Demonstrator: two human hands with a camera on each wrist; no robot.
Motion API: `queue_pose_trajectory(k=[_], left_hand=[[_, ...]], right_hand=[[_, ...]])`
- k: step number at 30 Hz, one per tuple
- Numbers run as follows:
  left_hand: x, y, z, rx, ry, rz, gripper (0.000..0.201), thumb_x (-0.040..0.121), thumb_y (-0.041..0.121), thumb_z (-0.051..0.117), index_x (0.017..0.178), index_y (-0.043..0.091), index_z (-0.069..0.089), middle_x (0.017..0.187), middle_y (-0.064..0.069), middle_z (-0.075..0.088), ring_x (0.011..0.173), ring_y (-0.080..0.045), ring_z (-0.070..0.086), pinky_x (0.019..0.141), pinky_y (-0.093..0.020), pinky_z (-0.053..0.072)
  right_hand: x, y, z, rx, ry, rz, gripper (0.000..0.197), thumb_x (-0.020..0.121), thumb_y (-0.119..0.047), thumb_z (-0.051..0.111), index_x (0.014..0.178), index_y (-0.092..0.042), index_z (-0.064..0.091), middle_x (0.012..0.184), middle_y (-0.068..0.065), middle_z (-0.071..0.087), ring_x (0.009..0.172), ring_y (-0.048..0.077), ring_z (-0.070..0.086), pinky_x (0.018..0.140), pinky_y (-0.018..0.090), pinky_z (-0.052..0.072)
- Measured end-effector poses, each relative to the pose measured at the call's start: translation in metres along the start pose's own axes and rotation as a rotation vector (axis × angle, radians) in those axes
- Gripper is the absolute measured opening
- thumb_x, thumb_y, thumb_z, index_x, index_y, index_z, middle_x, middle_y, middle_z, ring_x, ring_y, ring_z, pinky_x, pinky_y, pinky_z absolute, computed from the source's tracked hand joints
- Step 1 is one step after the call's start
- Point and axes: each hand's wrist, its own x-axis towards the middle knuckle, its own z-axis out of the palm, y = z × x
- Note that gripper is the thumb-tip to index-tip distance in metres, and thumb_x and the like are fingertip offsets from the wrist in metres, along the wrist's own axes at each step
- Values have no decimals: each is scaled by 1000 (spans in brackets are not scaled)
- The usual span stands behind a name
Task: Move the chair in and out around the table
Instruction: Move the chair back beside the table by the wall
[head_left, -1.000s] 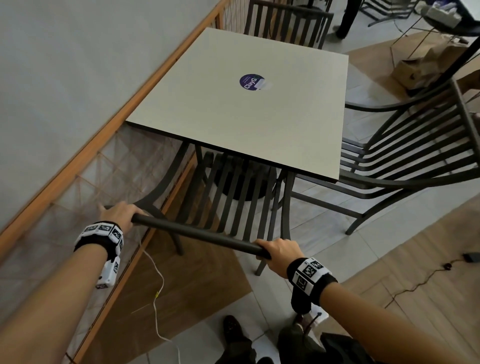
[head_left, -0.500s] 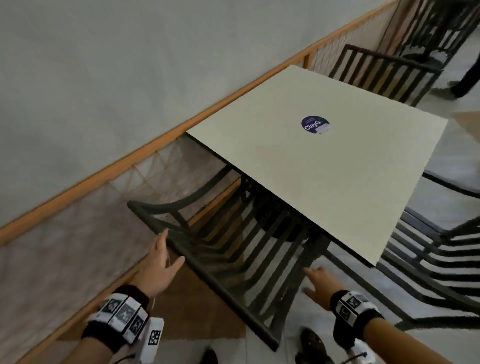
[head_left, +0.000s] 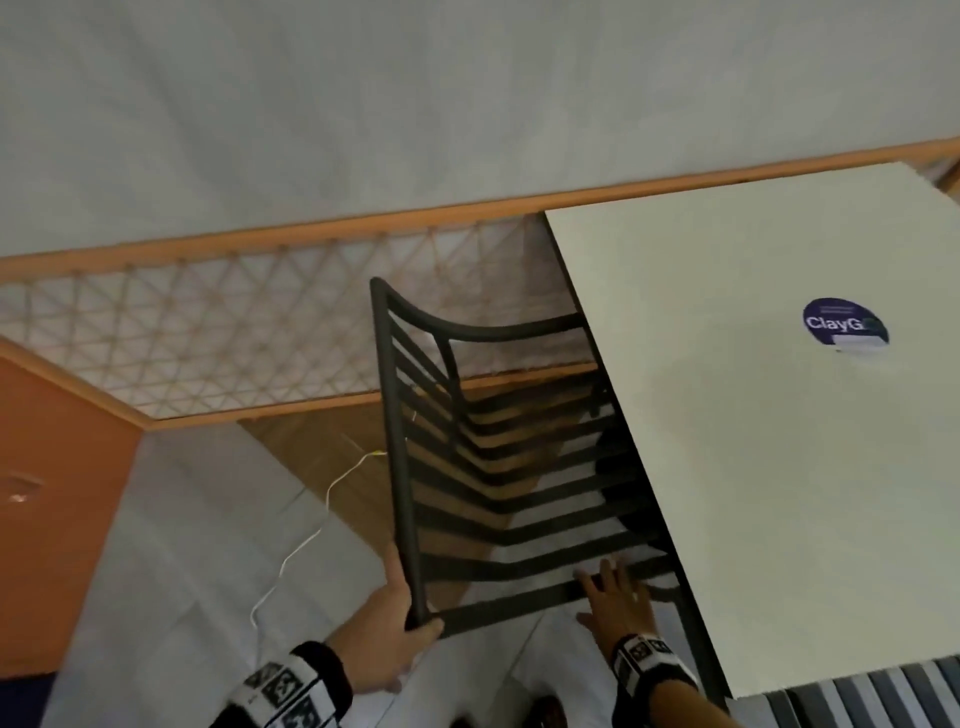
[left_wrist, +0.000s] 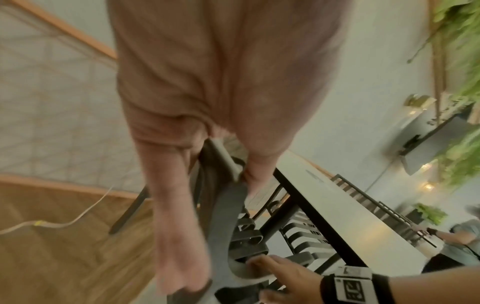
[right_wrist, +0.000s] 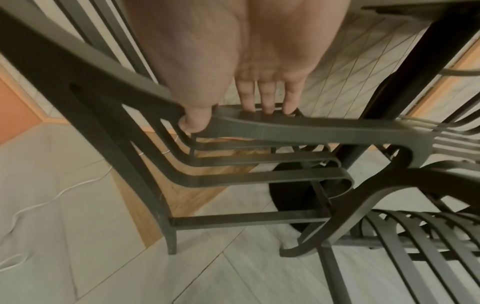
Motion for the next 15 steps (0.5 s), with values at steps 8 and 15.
queue_pose_trajectory(k=[8, 15], left_hand=[[23, 6, 7, -176, 107, 4, 74, 96, 16, 49, 136, 40, -8, 105, -12, 61, 51, -19, 63, 52, -30, 59], [45, 14, -19, -45, 144, 119, 84, 97, 16, 45, 136, 46, -24, 124, -12, 54, 44, -23, 56, 45, -30, 54]], right_hand=[[42, 7, 43, -11, 177, -3, 83, 25, -20, 93, 97, -37, 57, 89, 12, 69, 103, 46, 49, 89, 62, 30], [60, -1, 13, -12, 126, -11, 85, 32, -22, 93, 103, -39, 50, 84, 15, 70, 85, 51, 63, 73, 70, 49]])
